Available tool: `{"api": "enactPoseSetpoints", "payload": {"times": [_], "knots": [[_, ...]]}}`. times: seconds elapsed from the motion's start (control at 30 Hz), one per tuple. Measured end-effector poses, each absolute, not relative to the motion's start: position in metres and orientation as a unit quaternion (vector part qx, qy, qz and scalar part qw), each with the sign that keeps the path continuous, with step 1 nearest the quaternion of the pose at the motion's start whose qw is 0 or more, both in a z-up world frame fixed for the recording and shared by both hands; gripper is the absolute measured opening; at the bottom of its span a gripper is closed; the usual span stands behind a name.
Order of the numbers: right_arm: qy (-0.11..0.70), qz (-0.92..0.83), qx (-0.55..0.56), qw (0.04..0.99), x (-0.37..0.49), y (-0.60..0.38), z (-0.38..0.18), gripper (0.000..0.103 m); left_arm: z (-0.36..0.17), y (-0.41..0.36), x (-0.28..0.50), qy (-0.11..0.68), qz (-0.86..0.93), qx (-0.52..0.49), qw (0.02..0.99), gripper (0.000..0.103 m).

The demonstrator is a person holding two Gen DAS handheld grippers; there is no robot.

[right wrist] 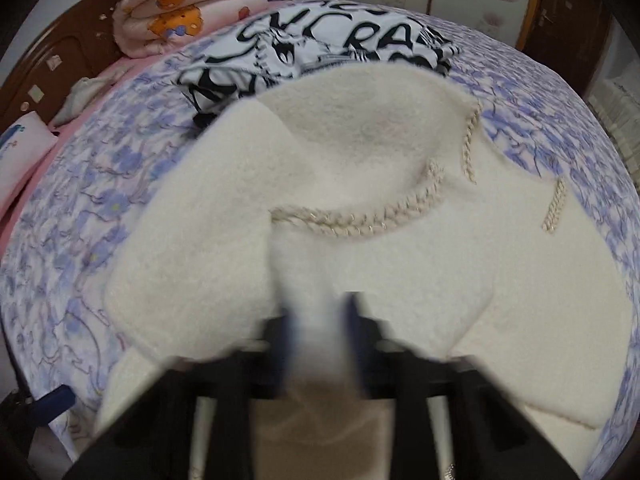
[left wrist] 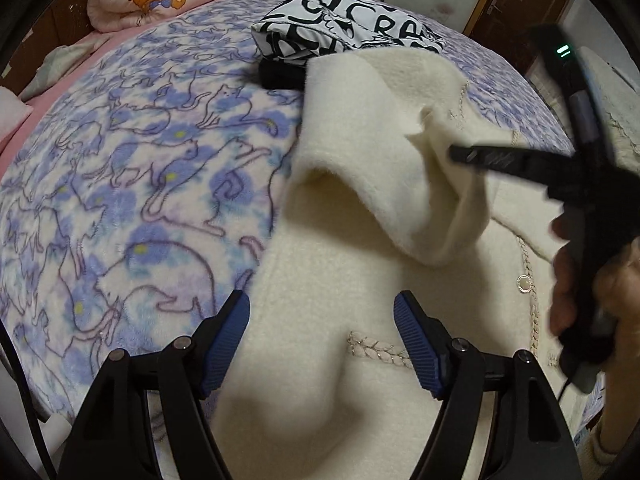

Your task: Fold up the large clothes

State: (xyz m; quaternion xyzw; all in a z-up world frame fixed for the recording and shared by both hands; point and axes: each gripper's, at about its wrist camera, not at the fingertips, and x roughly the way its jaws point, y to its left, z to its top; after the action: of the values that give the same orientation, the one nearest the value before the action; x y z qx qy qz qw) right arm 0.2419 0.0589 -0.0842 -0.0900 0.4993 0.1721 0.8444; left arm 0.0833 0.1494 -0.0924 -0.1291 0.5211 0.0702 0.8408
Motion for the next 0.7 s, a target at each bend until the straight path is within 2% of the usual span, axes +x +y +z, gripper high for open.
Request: {"api": "enactPoseSetpoints", "payload": {"times": [0.1, 0.23, 0.3, 0.37, 0.4, 0.53, 0.7], "knots": [[0.435, 0.170, -0.047, 0.883, 0.236, 0.007, -0.028, 0.008, -0.092, 0.144, 0.085, 0.517, 0.065, -0.121, 0.845, 0.073], [0.387, 0.144, 0.017, 0.911, 0.221, -0.085, 0.010, 0.008, -0.095, 0.137, 0.086, 0.519, 0.051, -0.121, 0.844, 0.073], [0.393, 0.118, 0.027, 0.912, 0.217, -0.122, 0.001, 0.011, -0.099, 0.131, 0.087, 0.524, 0.044, -0.117, 0.843, 0.073], [0.434, 0.067, 0.020, 0.898, 0.214, -0.159, -0.029, 0.029, -0.104, 0.125, 0.089, 0.531, 0.038, -0.112, 0.839, 0.073], [0.455, 0.049, 0.017, 0.889, 0.212, -0.170, -0.043, 0.032, -0.106, 0.122, 0.089, 0.534, 0.035, -0.109, 0.838, 0.073], [0.532, 0.035, 0.056, 0.844, 0.202, -0.210, -0.098, 0.032, -0.111, 0.112, 0.097, 0.544, 0.021, -0.088, 0.834, 0.073], [0.540, 0.054, 0.156, 0.825, 0.217, -0.235, -0.117, 0.033, -0.112, 0.116, 0.128, 0.546, 0.026, -0.054, 0.836, 0.073]]}}
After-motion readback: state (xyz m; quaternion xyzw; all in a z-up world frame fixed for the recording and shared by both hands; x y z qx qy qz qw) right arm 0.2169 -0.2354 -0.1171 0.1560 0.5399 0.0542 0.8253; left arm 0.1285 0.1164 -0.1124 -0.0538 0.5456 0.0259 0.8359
